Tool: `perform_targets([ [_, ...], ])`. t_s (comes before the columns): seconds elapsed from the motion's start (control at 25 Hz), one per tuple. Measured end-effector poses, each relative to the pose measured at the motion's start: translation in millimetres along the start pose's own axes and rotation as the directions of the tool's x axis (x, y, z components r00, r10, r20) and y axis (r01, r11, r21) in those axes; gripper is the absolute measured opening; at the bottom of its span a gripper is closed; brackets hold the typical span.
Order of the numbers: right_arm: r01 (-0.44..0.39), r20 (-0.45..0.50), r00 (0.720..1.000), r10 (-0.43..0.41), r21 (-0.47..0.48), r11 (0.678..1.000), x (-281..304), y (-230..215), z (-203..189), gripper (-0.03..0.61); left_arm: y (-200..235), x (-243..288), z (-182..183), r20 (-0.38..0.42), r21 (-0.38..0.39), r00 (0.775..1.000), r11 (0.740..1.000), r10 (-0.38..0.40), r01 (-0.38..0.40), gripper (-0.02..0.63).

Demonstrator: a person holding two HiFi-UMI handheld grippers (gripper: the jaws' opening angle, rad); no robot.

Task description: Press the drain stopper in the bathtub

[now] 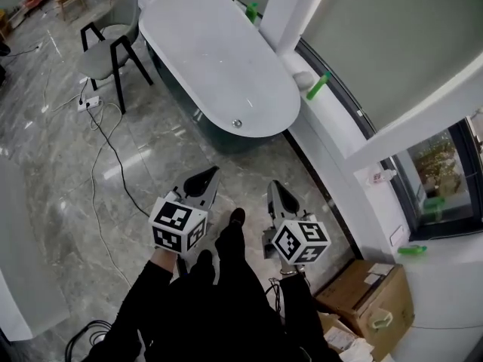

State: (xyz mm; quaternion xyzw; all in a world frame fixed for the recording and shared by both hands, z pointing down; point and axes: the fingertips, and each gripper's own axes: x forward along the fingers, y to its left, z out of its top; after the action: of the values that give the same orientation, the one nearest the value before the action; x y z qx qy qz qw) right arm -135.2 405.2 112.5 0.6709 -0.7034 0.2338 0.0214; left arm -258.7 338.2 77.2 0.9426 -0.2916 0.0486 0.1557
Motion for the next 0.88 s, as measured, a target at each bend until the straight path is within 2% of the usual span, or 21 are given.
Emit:
perform_targets([
  [0.4,0.0,-0.052,0.999,0.0,-0.002,1.0,70,-75,30,0.002,33,103,4,-0.044,-0.004,0.999,1.0,0.026,-0.026,0.008],
  [0.88,-0.01,-0.095,0.995,0.008,-0.015,1.0,136,-152,70,0.002,74,212,15,-0.083,-0.018,0.991,0.994,0.103,-0.105,0.008],
])
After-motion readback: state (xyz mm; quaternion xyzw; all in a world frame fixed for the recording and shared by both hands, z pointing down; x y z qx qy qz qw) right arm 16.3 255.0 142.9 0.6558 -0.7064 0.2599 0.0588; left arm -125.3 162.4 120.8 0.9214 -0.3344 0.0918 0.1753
